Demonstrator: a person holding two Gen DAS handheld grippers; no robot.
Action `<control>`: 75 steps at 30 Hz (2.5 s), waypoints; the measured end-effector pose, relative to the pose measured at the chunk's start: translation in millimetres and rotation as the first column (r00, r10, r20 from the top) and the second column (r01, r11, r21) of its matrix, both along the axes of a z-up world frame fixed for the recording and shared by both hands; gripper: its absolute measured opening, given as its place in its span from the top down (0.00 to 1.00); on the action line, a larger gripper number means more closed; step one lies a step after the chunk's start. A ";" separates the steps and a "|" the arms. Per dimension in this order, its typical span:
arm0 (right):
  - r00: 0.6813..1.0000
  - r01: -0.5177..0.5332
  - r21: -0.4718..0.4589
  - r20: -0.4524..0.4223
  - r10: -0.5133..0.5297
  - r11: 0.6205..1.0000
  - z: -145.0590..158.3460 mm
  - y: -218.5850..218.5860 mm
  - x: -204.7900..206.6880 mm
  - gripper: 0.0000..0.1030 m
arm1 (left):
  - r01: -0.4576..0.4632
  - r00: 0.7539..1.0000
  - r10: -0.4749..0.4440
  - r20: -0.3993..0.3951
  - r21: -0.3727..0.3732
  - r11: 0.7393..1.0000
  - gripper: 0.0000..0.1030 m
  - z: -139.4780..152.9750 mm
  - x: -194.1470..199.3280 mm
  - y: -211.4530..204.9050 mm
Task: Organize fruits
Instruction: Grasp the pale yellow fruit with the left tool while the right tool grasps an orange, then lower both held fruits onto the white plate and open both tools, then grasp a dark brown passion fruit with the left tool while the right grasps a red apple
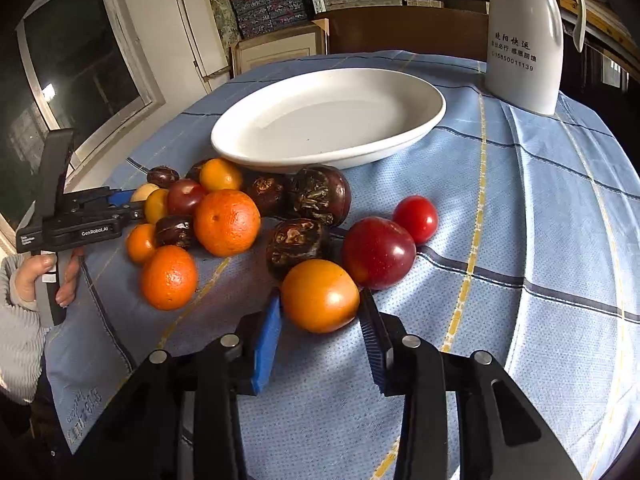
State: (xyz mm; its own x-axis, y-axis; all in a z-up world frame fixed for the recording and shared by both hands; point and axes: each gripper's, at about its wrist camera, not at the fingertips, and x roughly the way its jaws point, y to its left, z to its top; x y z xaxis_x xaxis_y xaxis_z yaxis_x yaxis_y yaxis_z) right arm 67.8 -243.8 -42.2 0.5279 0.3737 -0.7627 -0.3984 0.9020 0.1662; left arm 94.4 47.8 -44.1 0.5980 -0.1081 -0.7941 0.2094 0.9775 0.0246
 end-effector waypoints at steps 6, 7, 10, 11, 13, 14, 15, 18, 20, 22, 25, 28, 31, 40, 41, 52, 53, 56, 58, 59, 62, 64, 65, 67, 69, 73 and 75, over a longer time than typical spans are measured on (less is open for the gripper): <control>1.000 0.006 0.070 0.018 -0.008 0.998 10.1 -7.1 -12.5 0.62 | 0.004 1.000 -0.004 0.009 -0.033 0.999 0.61 6.9 -13.9 3.3; 0.999 0.005 0.083 0.034 -0.008 0.996 16.2 -8.1 -15.2 0.62 | 0.005 1.000 -0.004 0.021 -0.039 0.999 0.61 12.1 -19.6 3.8; 0.996 0.009 0.109 0.088 -0.019 0.994 38.0 -5.3 -5.5 0.62 | 0.012 0.998 -0.008 0.060 -0.059 0.998 0.61 33.3 -21.3 0.6; 0.994 0.016 0.118 0.105 -0.028 0.993 45.8 -2.8 3.5 0.62 | 0.014 0.997 -0.009 0.077 -0.063 0.998 0.61 41.9 -16.6 -2.8; 0.991 0.032 0.144 0.123 -0.050 0.989 58.1 4.1 28.8 0.62 | 0.026 0.994 -0.019 0.104 -0.069 0.997 0.61 57.8 1.5 -14.7; 0.991 0.038 0.153 0.124 -0.057 0.987 60.8 7.6 39.6 0.62 | 0.034 0.994 -0.025 0.110 -0.078 0.996 0.61 62.1 11.7 -21.3; 0.990 0.044 0.159 0.123 -0.064 0.986 62.4 11.5 51.6 0.62 | 0.036 0.993 -0.026 0.114 -0.085 0.996 0.61 64.5 26.1 -29.5; 0.990 0.066 0.142 0.117 -0.083 0.988 58.5 23.1 85.8 0.62 | 0.029 0.996 -0.019 0.084 -0.114 0.993 0.61 56.5 65.1 -43.6; 0.991 0.073 0.127 0.102 -0.086 0.989 51.7 27.9 101.7 0.62 | 0.016 0.999 -0.009 0.052 -0.131 0.991 0.61 47.0 83.9 -47.6; 0.992 0.069 0.104 0.095 -0.079 0.992 44.7 31.7 109.8 0.61 | 0.008 0.998 0.000 0.064 -0.122 0.993 0.59 41.7 94.9 -51.1; 0.990 0.078 0.074 0.116 -0.087 0.994 38.4 33.6 108.1 0.48 | 0.024 0.998 -0.015 0.061 -0.156 0.988 0.48 40.2 99.9 -50.6; 0.987 0.082 0.092 0.131 -0.094 0.992 41.0 28.2 105.6 0.43 | 0.019 0.996 -0.006 0.085 -0.146 0.989 0.40 40.7 95.4 -45.9; 0.981 0.104 0.129 0.151 -0.123 0.986 47.6 16.2 97.3 0.41 | -0.006 0.993 0.025 0.112 -0.164 0.986 0.30 45.9 87.0 -29.5; 0.970 0.200 0.224 0.093 -0.225 0.954 39.0 -24.1 88.6 0.32 | -0.151 0.977 0.174 0.127 -0.170 0.974 0.26 40.2 51.7 27.8; 0.969 0.203 0.225 0.091 -0.228 0.953 37.3 -25.9 85.5 0.32 | -0.157 0.976 0.179 0.121 -0.172 0.973 0.26 36.3 44.1 30.4; 0.961 0.242 0.216 0.081 -0.265 0.946 14.1 -37.3 26.1 0.29 | -0.158 0.987 0.160 0.017 -0.076 0.984 0.26 2.4 22.3 22.3; 0.962 0.241 0.209 0.074 -0.261 0.948 10.7 -36.0 22.2 0.29 | -0.155 0.988 0.156 0.010 -0.060 0.986 0.26 0.7 23.3 20.3; 0.965 0.228 0.215 0.078 -0.250 0.950 9.8 -33.7 12.5 0.29 | -0.165 0.986 0.165 -0.009 -0.071 0.984 0.26 -2.1 25.6 24.0; 0.964 0.225 0.221 0.090 -0.249 0.949 10.3 -34.6 7.2 0.29 | -0.166 0.986 0.166 -0.008 -0.069 0.984 0.26 -2.4 26.0 24.3; 0.964 0.224 0.222 0.090 -0.249 0.949 10.5 -34.8 5.5 0.29 | -0.165 0.986 0.165 -0.006 -0.053 0.985 0.26 -2.6 26.1 22.2; 0.968 0.218 0.219 0.079 -0.240 0.951 8.5 -33.1 -0.1 0.29 | -0.141 0.990 0.142 0.005 -0.036 0.989 0.40 -1.4 24.5 17.4; 0.969 0.214 0.213 0.079 -0.235 0.953 8.6 -31.8 -2.4 0.30 | -0.113 0.993 0.113 0.014 -0.033 0.993 0.50 0.1 22.9 13.0; 0.969 0.212 0.209 0.078 -0.233 0.955 8.5 -31.1 -3.1 0.30 | -0.104 0.994 0.105 0.015 -0.035 0.994 0.56 0.5 22.3 11.5; 0.971 0.210 0.197 0.073 -0.228 0.957 7.4 -28.9 -2.4 0.36 | -0.092 0.995 0.093 0.019 -0.035 0.995 0.59 1.0 21.1 9.2; 0.975 0.202 0.188 0.060 -0.216 0.961 5.4 -25.9 -1.2 0.45 | -0.090 0.996 0.091 0.020 -0.048 0.995 0.59 1.5 20.6 10.0; 0.976 0.207 0.160 0.027 -0.214 0.965 0.0 -21.4 2.8 0.52 | -0.089 0.996 0.091 0.018 -0.081 0.993 0.59 2.4 21.2 13.4; 0.975 0.222 0.158 -0.014 -0.223 0.962 -6.0 -22.9 9.3 0.52 | -0.085 0.996 0.087 0.014 -0.094 0.992 0.59 2.1 21.7 14.2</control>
State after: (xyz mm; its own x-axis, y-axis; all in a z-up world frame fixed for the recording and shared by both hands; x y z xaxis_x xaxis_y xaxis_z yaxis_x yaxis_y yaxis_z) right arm 77.1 -266.7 -48.2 0.6140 0.3620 -0.7014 -0.1918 0.9304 0.3124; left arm 116.1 61.9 -42.0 0.6220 -0.1284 -0.7724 0.1248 0.9901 -0.0641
